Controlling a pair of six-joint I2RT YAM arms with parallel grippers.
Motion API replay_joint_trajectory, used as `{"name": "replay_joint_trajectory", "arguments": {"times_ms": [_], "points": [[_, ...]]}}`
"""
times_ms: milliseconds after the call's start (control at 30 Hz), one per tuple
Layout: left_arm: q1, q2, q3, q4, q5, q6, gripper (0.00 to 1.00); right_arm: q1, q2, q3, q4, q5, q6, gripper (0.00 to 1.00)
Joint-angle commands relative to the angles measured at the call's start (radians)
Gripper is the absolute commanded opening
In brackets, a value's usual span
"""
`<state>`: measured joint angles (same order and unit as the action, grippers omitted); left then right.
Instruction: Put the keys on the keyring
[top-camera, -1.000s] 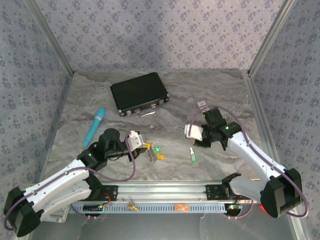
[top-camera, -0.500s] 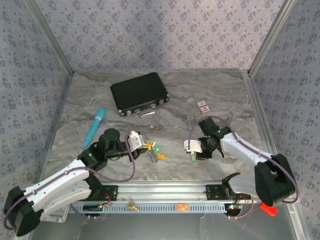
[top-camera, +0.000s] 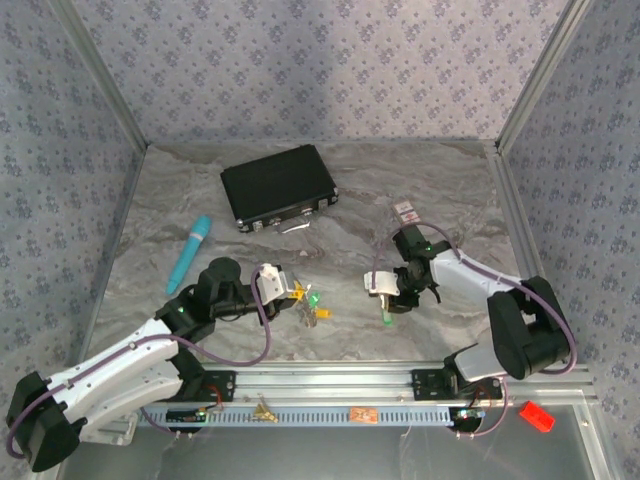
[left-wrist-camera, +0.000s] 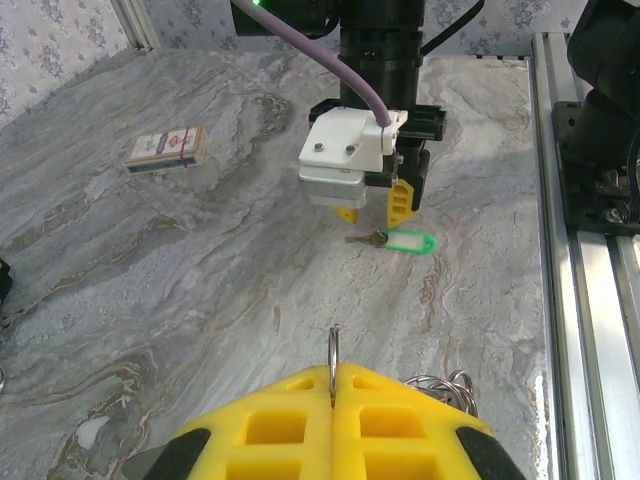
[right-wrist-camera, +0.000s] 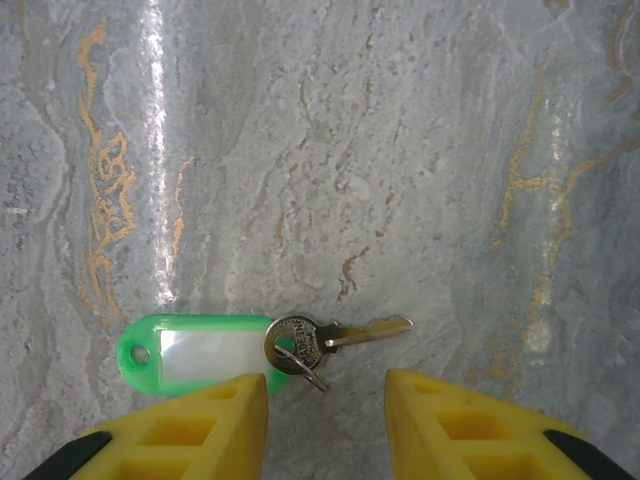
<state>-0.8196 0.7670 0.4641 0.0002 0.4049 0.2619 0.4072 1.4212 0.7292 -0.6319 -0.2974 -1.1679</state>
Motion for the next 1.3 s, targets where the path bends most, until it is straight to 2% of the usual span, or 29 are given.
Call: {"name": "replay_joint_trajectory", "arguments": {"times_ms": [0,833,1267], "points": [[-0.005,-0.004,0.017,0.041,0.034,0.004,0.00,0.001,0.018,0.021,-0.029,-0.031,-0.049,0.36],[-0.006,0.004,0.016,0.041,0.038,0.003,0.00,0.006,0.057,0.031,-0.054,-0.019,-0.058,0.20],[-0.006,0.009,0.017,0.043,0.043,0.003,0.00,-0.004,0.037,0.024,-0.057,0.004,-0.058,0.20]]}}
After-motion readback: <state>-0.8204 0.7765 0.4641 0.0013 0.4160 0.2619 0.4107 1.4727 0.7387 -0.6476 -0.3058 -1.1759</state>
